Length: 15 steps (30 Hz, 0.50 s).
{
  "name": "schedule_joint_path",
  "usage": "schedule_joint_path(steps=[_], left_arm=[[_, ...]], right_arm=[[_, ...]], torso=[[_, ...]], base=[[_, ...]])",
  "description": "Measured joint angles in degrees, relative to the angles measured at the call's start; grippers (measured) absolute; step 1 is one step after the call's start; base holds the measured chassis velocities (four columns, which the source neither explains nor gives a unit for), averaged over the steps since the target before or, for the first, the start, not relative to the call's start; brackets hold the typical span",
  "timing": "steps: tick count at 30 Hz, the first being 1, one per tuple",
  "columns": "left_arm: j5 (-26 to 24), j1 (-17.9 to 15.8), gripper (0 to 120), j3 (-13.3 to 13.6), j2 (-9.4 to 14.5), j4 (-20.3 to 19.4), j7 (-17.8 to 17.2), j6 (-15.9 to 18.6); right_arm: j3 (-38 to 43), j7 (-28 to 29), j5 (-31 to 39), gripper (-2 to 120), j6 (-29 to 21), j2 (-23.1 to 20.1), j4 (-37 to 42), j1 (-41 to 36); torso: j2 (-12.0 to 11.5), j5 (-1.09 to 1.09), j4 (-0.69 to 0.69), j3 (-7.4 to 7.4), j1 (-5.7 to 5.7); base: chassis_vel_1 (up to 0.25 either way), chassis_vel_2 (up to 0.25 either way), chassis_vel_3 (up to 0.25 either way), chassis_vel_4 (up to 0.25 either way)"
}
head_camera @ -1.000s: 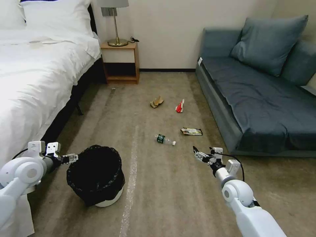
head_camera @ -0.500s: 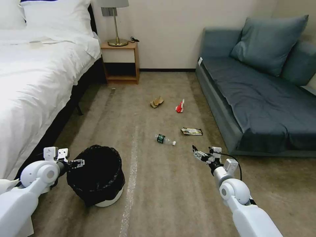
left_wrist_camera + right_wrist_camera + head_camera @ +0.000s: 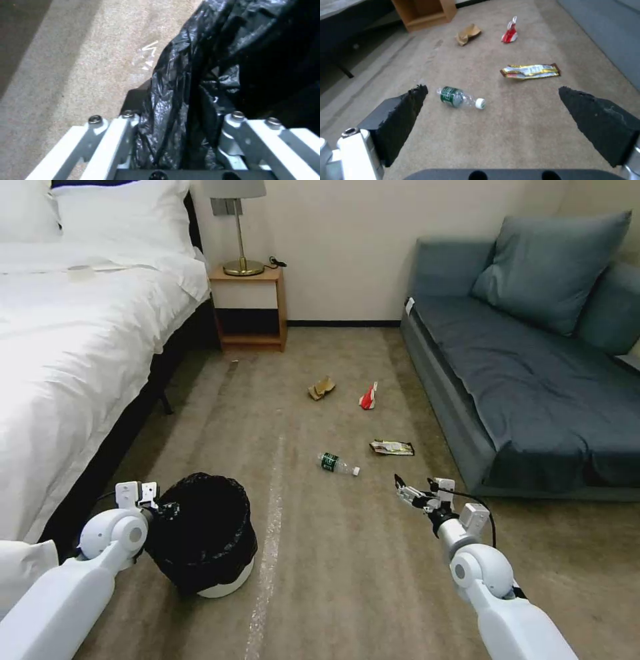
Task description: Pick up the trash bin, then pick up the garbage on the floor and place it into the trash bin.
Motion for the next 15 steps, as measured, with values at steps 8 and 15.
schedule_joint_path(steps=[8, 15], left_arm=[[5.41, -1.84, 27, 0.62, -1.05, 1.83, 1.92, -0.31], [7.27, -1.59, 25, 1.11, 0.61, 0.11, 3.73, -1.32]], right_arm=[[1.37, -0.09, -0.49, 100, 0.16, -0.83, 1.76, -2.71], [2.54, -0.01, -0.27, 100, 0.16, -1.76, 3.46, -3.76]], torso=[[0.02, -0.08, -0.02, 0.03, 0.0], [-0.01, -0.21, -0.06, 0.07, 0.0]], base=[[0.0, 0.0, 0.0, 0.0], [0.0, 0.0, 0.0, 0.0]])
